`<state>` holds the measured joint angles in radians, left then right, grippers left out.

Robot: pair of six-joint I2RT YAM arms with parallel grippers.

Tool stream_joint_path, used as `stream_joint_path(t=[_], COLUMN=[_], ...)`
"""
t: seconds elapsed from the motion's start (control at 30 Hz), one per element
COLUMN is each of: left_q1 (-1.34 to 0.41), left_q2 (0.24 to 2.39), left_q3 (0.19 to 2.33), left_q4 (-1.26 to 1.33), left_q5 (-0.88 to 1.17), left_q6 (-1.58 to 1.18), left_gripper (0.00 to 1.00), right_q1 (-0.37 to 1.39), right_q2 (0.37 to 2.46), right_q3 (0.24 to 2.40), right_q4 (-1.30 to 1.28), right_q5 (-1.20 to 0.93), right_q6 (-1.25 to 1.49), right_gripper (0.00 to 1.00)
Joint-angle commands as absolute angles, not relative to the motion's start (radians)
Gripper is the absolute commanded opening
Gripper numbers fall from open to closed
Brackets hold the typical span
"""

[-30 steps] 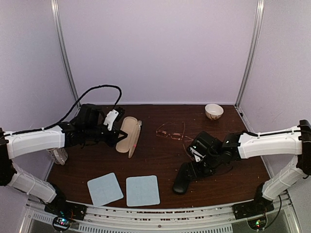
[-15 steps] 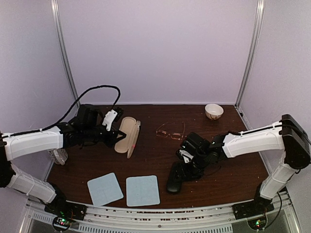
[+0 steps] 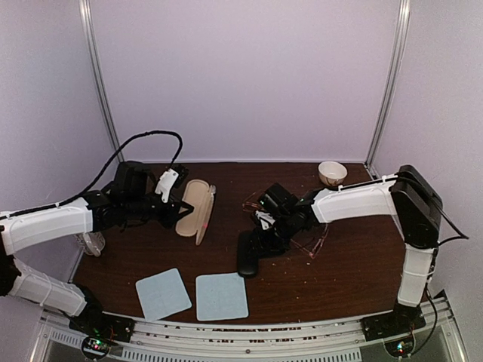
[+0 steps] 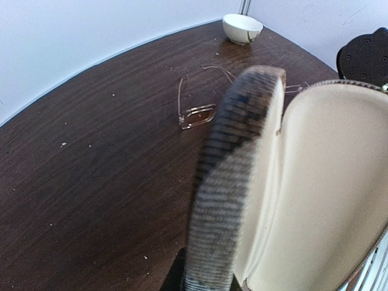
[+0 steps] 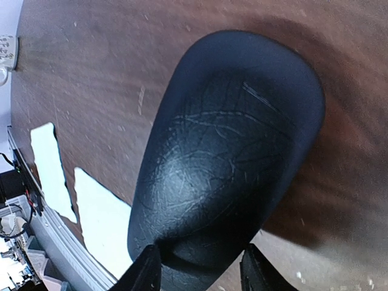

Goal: Organize the sunglasses
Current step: Move the sunglasses case to the center of the board.

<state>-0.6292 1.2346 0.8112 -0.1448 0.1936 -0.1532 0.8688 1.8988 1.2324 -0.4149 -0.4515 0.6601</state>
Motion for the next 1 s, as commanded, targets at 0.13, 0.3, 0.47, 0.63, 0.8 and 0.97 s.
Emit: stream_joint_path(t=[0.13,0.3,0.47,0.63,0.8,0.97], left_q1=[-0.628,-0.628,-0.627,-0.628,-0.627,-0.627], left_q2=[1.2,1.191,1.19,1.18,1.162,1.168], left_q3=[0.8,0.797,0.797,0.798,0.789,0.794], left_q4=[-0.115,-0.121,-0.126,-0.143,-0.156,-0.153], left_q5=[0.188,0.18,0.168,0.152,0.134,0.139], left_q6=[-0.176,-0.184,-0.187,-0.19,-0.19,-0.19], left_gripper=[0.0,0.0,0.0,0.0,0.0,0.0], right_q1=[0.861,0.862,0.873,0.891,0.886,0.885], right_q2=[2.051,2.133,2.193,2.25,2.161,2.037], right_q3=[1.449,1.551,1.658,1.764,1.721,1.594], right_q4=[-0.385,-0.329,-0.291,-0.307,-0.404,-0.542], right_q5=[-0.472,-0.503,-0.501,-0.522,-0.464,-0.313], right_q6=[0.676,0.762,0.852,0.844,0.576,0.319], right_gripper=[0.44,0.43,0.41,0.43,0.62,0.76])
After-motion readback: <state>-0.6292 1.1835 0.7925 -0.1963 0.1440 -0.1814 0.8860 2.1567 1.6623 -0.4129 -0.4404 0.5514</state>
